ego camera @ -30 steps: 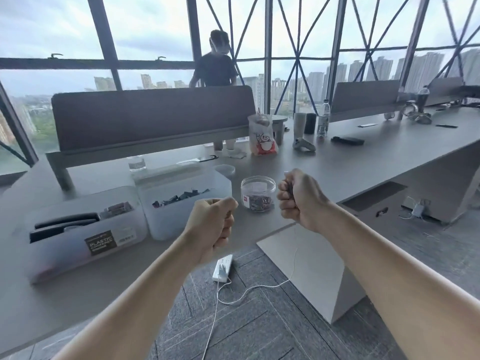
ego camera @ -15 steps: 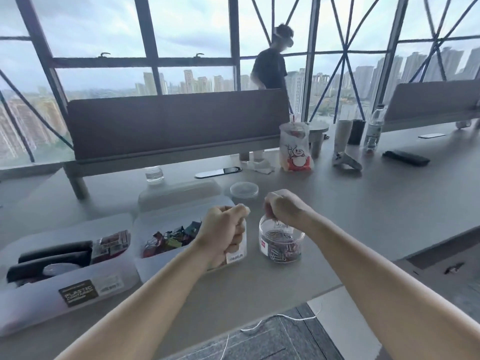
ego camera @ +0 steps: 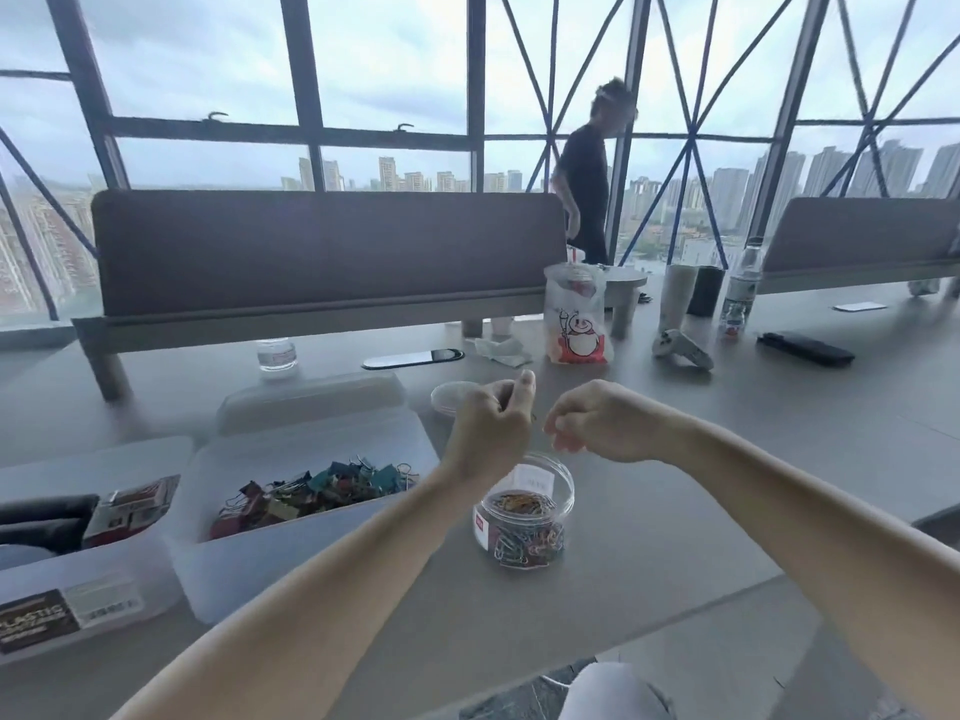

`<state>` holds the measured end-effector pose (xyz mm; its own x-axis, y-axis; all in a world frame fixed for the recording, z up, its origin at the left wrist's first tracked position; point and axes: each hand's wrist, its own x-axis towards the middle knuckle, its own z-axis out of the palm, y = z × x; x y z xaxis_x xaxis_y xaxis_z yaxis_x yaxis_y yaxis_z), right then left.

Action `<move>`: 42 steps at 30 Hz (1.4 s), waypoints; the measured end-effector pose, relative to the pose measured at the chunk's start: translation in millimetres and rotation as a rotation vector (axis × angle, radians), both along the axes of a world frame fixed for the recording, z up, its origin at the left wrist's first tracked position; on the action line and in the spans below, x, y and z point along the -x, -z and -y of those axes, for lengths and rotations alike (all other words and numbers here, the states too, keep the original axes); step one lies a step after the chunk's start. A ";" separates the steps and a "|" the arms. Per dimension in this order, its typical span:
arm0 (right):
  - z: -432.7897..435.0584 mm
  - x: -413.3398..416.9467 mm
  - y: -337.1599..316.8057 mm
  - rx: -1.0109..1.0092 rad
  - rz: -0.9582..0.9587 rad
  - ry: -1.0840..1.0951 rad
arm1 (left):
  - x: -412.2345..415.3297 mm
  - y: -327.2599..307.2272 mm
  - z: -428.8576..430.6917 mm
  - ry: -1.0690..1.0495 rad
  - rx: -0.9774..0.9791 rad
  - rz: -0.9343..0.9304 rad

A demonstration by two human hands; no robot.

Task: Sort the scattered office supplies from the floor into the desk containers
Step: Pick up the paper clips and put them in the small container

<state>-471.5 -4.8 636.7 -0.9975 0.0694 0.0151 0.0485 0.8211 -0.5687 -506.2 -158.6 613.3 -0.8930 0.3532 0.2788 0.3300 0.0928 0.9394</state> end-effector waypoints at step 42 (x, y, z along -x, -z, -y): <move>-21.2 3.1 41.5 -0.066 -0.113 -0.126 | 22.5 24.3 10.4 0.159 0.615 -0.459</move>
